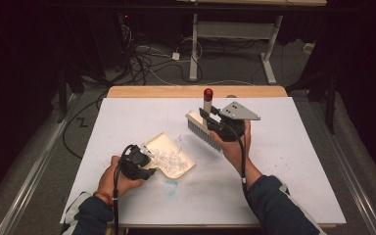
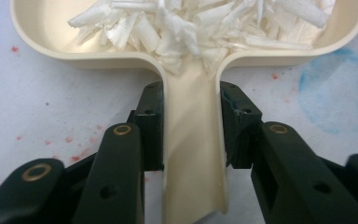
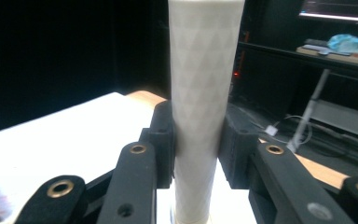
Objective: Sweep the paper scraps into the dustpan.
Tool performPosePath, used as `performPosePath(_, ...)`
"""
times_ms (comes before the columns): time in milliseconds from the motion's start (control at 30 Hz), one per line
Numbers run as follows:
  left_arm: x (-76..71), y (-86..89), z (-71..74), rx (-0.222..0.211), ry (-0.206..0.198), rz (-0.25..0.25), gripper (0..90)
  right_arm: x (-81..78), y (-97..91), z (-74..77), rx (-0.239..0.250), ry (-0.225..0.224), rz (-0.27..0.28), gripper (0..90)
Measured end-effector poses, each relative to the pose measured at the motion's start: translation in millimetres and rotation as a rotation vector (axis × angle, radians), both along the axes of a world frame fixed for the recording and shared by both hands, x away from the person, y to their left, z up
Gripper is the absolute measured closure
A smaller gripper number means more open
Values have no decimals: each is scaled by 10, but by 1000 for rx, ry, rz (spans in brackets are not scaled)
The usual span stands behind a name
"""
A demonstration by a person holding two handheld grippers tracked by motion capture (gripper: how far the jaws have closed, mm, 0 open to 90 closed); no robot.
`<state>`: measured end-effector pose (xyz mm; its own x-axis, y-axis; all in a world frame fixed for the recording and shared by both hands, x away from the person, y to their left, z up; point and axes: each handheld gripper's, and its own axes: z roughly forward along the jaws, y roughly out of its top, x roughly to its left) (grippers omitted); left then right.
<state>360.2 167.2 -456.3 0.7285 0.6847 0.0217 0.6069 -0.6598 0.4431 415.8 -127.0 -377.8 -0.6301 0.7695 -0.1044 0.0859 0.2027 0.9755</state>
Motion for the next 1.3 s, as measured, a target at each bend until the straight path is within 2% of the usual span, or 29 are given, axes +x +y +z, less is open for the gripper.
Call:
performPosePath(67, 22, 25, -7, -2, 5, 4, 634, 108, 39, -54, -29, -12, -29, 702)
performPosePath(167, 47, 30, -22, -3, 10, 5, 634, 192, 78, -107, -31, 7, -33, 702)
performPosePath(200, 53, 28, -25, 0, 12, 3, 635, 229, 133, -147, -45, 9, -33, 702)
performPosePath(300, 64, 25, -27, -2, 11, 3, 635, 243, 206, -188, -57, 21, -16, 702)
performPosePath(367, 68, 24, -26, -1, 9, 3, 635, 210, 283, -221, -49, 31, 14, 701)
performPosePath(433, 69, 21, -27, 0, 8, 3, 634, 146, 375, -225, -70, 28, 40, 700)
performPosePath(533, 66, 19, -23, 0, 8, 4, 634, 45, 487, -236, -76, 33, 95, 699)
performPosePath(667, 63, 21, -13, -1, 7, 5, 634, -131, 606, -213, -78, 36, 191, 702)
performPosePath(700, 64, 24, -12, 0, 9, 4, 634, -131, 606, -213, -78, 36, 191, 702)
performPosePath(867, 63, 26, -18, -1, 10, 10, 634, -290, 625, -128, -72, 33, 258, 702)
performPosePath(1000, 63, 28, -17, -3, 10, 11, 634, -327, 588, -57, -66, 27, 268, 702)
performPosePath(1233, 66, 54, -39, -10, 10, 25, 634, -312, 448, 28, -30, 40, 249, 701)
performPosePath(1300, 65, 54, -36, -7, 6, 27, 634, -316, 358, 72, -42, 31, 228, 701)
